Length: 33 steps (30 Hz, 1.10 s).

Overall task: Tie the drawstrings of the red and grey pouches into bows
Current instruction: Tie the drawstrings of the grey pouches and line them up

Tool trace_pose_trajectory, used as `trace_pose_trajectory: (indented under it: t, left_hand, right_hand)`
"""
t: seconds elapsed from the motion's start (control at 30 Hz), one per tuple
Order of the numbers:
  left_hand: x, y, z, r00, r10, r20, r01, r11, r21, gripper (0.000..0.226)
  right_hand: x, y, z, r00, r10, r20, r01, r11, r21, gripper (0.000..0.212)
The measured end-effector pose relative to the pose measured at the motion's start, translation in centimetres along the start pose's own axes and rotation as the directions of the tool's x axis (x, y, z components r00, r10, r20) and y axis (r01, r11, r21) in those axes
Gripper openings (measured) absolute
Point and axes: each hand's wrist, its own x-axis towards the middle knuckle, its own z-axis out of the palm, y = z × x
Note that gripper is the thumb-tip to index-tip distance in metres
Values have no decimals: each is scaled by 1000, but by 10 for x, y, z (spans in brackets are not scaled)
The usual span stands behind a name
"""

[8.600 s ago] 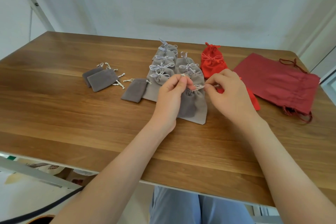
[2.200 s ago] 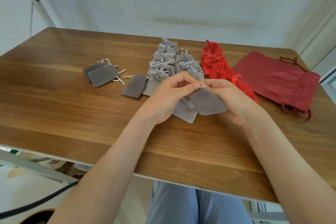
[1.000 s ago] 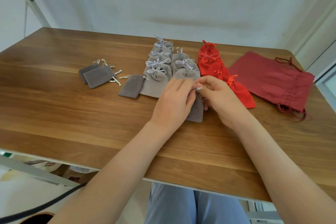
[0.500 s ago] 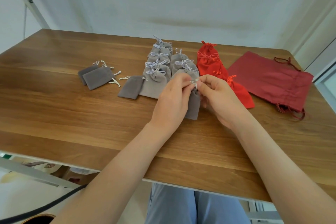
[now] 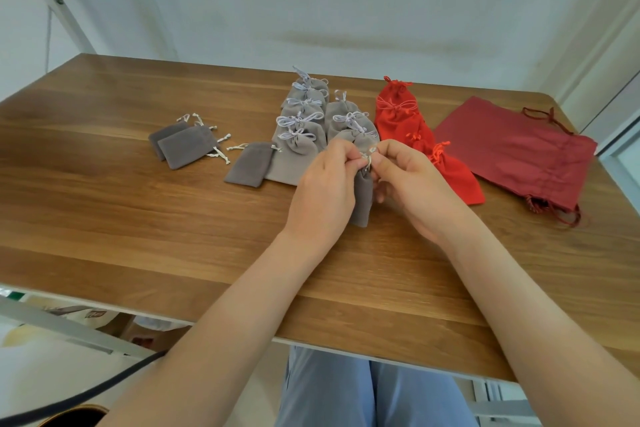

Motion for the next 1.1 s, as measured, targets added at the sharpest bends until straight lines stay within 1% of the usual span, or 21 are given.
trace_pose_trajectory:
  t: [0.07,0.13,0.17,0.23,0.33,0.43,0.53,0.63,0.7,0.77,0.8,0.87,0.93,1.0,1.07,1.1]
  left_hand:
    - [0,1,0,999,27,-27,-26,999,39,15]
    - [0,1,0,999,36,-36,-33,997,72,6]
    - [0,1,0,999,19,-29,-17,997,80,6]
    - [0,0,-1,1000,-3,-21,5,997,80,17]
    - [-1,1,-2,999,-30,-43,32,998,51,29]
    - [0,4,-1,994,-97,-56,99,995,30,33]
    - [0,5,-2,990,-127,-57,128,991,29,32]
    - [0,5,-5,995,-99,9,99,994,41,26]
    - [-1,6,-7,991,-98,87,94,994,52,20]
    - [-1,7,-9,982,-126,142,119,991,57,14]
    - [-1,7,-10,978,-134,160,128,991,49,11]
    - [2,11,-16,968,-157,194,155,988,30,8]
    - [6,13,-23,965,-171,199,168,985,32,18]
    - [10,11,-33,976,-157,149,142,984,109,24]
    - [14,0,-42,985,-151,82,122,952,282,25]
    - [16,-8,-46,982,-178,61,141,910,390,27]
  right_hand:
    - [0,0,2,1000,0,-25,0,1000,-11,17]
    - [1,-1,3,998,-1,-56,0,1000,-20,16]
    - [1,-1,3,997,-1,-71,-1,999,-35,15]
    - [1,-1,2,995,2,-103,-10,997,-80,14]
    - [3,1,3,990,-1,-139,-22,986,-167,21]
    - [4,4,4,985,-16,-172,-27,968,-248,22]
    - [4,4,3,977,-11,-211,-43,968,-249,21]
    - [4,2,0,975,-32,-222,-26,967,-253,14]
    - [3,1,-3,976,-19,-218,-19,985,-172,14]
    - [1,0,-4,983,14,-184,-30,996,-82,12]
    - [0,0,-4,986,15,-164,-29,996,-84,12]
    - [0,1,-3,991,-16,-133,-7,985,-171,13]
    - [0,0,-4,991,-28,-134,-1,977,-213,18]
    - [0,-2,-6,988,-12,-154,-13,987,-160,20]
    - [-1,-6,-8,990,20,-140,-39,991,-132,18]
    - [-1,-8,-9,993,44,-106,-54,993,-103,18]
